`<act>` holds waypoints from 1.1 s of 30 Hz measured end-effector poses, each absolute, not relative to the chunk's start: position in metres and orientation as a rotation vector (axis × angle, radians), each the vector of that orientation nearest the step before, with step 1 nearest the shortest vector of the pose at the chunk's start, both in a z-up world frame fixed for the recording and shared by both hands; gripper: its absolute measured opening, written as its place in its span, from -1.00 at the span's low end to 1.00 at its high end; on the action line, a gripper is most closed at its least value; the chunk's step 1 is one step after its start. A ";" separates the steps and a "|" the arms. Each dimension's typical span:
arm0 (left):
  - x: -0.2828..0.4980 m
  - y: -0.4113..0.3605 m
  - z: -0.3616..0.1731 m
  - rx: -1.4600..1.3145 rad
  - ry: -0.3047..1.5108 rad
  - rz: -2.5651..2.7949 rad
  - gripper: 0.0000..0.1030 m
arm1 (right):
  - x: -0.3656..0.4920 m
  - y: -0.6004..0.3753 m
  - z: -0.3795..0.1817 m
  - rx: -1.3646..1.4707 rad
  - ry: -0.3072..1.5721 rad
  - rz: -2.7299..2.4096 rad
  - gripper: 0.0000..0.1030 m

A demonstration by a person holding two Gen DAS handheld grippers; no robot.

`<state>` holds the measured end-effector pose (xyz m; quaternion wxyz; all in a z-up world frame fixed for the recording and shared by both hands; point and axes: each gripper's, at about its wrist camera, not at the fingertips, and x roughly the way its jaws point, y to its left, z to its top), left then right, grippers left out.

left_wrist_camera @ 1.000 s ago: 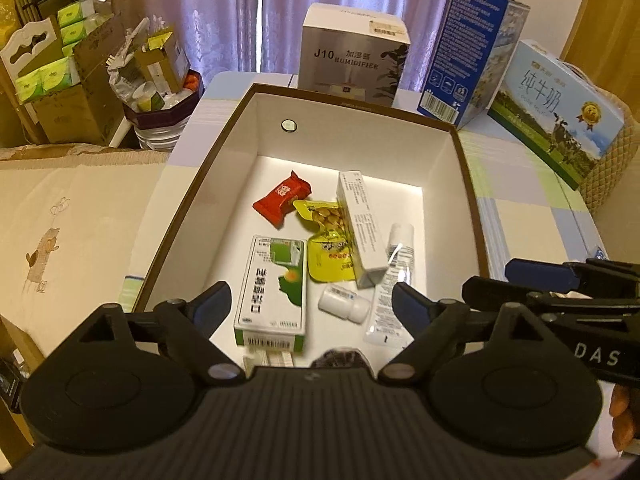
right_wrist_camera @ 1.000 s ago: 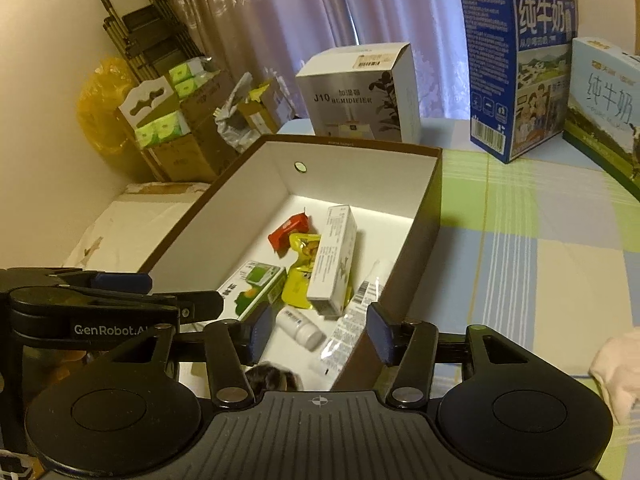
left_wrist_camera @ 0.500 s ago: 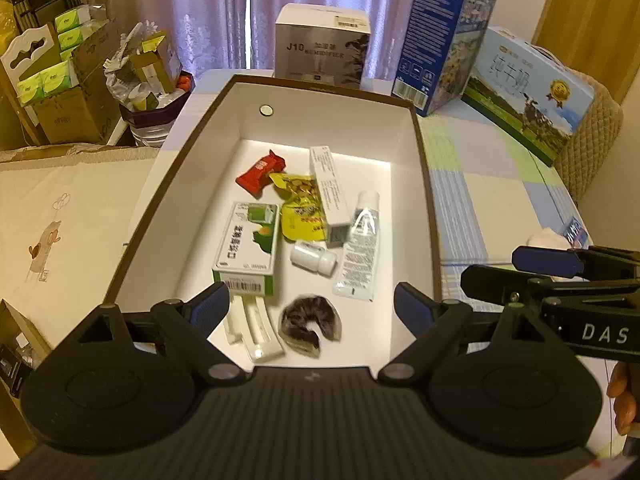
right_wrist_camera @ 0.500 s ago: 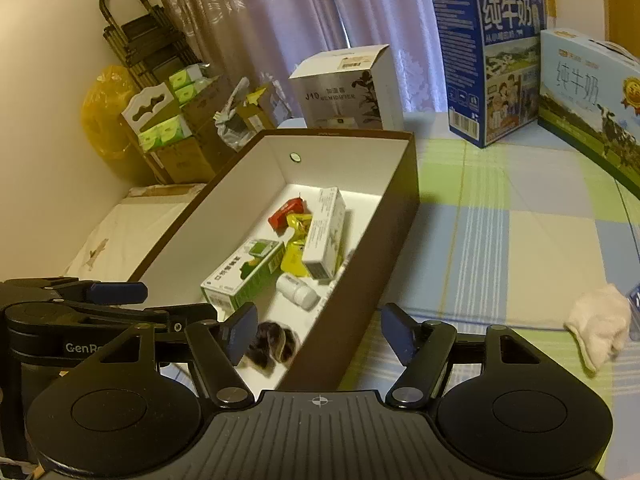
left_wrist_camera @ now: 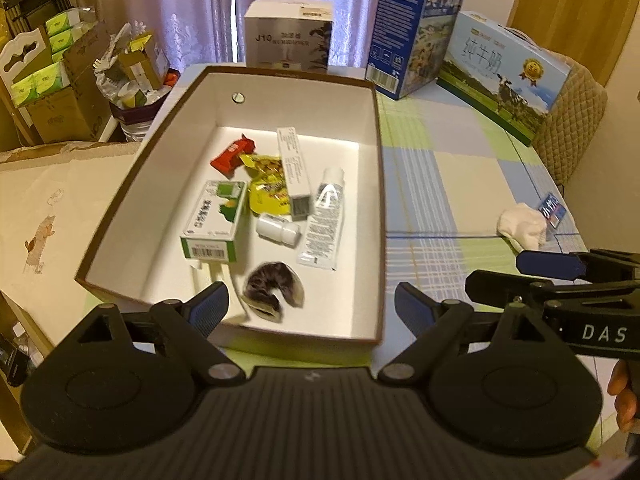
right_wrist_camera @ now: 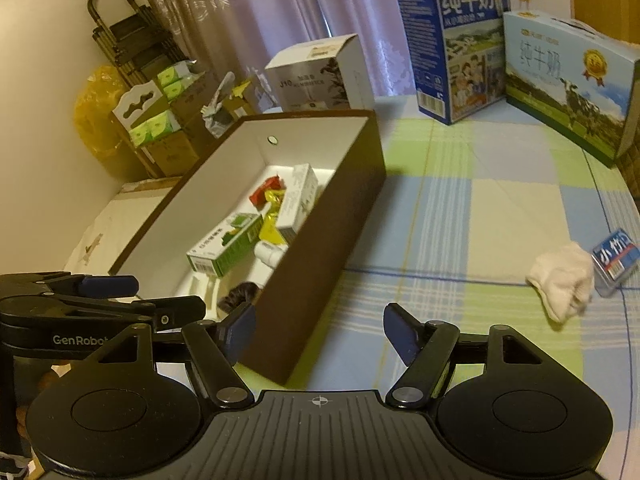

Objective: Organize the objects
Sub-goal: 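Withdraw both tools from the box toward the white cloth and blue case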

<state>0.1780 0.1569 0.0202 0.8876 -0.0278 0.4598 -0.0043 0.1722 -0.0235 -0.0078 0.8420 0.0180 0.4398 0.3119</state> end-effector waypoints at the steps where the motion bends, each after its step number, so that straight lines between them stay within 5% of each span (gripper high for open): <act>1: 0.176 0.154 0.020 -0.058 0.959 -0.013 0.71 | 0.171 -0.027 -0.009 0.038 0.933 0.659 0.33; 33: 0.185 -0.009 -0.039 0.013 1.106 -0.171 0.70 | 0.191 -0.205 -0.063 0.076 1.140 0.424 0.34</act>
